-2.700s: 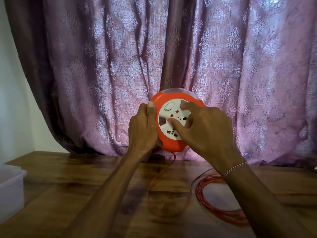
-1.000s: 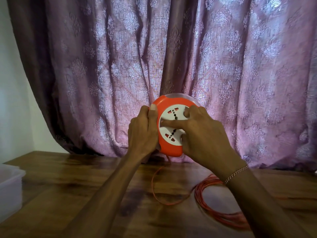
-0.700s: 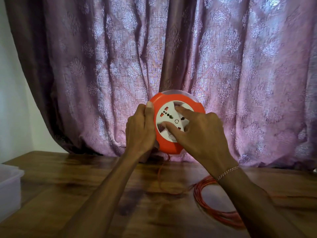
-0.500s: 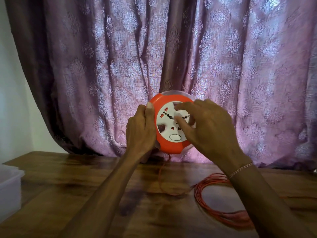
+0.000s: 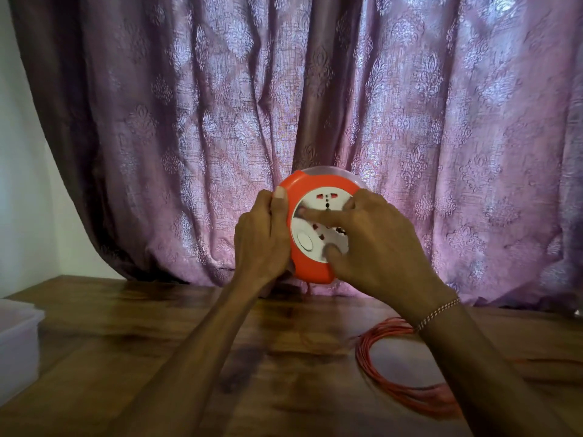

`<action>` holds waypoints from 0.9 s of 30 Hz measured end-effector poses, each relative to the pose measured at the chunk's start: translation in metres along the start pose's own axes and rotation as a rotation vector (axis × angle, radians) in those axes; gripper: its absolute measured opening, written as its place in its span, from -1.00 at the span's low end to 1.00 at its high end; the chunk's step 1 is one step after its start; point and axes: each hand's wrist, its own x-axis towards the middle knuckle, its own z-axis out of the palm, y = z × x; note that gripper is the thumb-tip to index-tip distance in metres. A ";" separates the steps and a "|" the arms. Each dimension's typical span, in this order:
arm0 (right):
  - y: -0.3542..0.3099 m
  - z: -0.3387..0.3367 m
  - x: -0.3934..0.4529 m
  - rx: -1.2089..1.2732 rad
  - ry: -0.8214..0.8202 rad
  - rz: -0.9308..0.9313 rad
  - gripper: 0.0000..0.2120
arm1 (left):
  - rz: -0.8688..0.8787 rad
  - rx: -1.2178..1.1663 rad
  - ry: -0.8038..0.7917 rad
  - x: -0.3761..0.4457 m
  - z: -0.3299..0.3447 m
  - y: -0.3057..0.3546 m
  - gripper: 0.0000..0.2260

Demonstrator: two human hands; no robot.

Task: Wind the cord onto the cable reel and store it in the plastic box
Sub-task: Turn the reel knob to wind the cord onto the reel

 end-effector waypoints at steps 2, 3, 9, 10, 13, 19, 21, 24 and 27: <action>-0.003 0.003 0.000 0.034 0.135 0.118 -0.44 | -0.020 -0.018 0.017 0.001 -0.001 0.000 -0.55; -0.004 0.006 0.000 0.050 0.198 0.172 -0.42 | -0.025 -0.031 0.021 0.002 -0.001 0.001 -0.54; -0.005 0.006 0.001 -0.003 0.332 0.158 -0.49 | -0.029 -0.070 0.007 0.001 -0.002 0.001 -0.46; -0.003 0.004 0.002 0.019 0.328 0.108 -0.56 | -0.030 -0.073 0.006 0.001 -0.002 0.001 -0.45; 0.008 -0.002 0.005 0.120 0.199 -0.078 -0.80 | -0.036 -0.088 0.013 0.002 -0.004 0.000 -0.46; 0.005 -0.011 0.004 0.018 -0.180 -0.129 -0.41 | -0.022 -0.056 0.018 0.002 -0.004 0.002 -0.47; 0.002 -0.011 0.004 -0.015 -0.177 -0.107 -0.38 | -0.017 -0.044 0.010 0.002 -0.003 0.001 -0.47; 0.003 -0.006 0.002 -0.032 -0.081 -0.085 -0.45 | -0.010 -0.038 0.012 0.002 -0.003 0.001 -0.49; 0.001 0.000 -0.001 -0.003 0.021 0.004 -0.50 | -0.011 -0.037 0.029 0.001 -0.002 0.001 -0.50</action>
